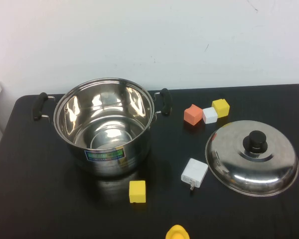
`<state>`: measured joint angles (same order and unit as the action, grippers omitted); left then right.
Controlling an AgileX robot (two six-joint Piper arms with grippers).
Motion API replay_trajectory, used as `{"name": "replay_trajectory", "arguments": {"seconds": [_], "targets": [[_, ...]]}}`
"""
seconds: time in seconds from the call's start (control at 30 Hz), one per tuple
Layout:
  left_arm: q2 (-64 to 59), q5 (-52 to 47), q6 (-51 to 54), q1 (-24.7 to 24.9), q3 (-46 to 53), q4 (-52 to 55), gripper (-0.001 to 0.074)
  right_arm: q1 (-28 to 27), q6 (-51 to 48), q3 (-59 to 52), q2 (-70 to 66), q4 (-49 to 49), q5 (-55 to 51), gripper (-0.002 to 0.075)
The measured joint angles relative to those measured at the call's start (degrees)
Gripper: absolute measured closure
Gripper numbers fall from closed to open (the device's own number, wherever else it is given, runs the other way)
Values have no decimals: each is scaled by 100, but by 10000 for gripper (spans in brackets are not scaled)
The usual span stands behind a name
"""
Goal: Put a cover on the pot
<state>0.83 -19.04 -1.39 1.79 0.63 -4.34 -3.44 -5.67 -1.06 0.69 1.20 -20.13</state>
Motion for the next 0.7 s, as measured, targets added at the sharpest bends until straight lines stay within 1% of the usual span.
{"name": "replay_trajectory", "arguments": {"seconds": [0.5,0.7], "targets": [[0,0,0,0,0,0,737,0,0,0,0,0,0,728],[0,0,0,337,0,-11,737,0,0,0,0,0,0,728]]}}
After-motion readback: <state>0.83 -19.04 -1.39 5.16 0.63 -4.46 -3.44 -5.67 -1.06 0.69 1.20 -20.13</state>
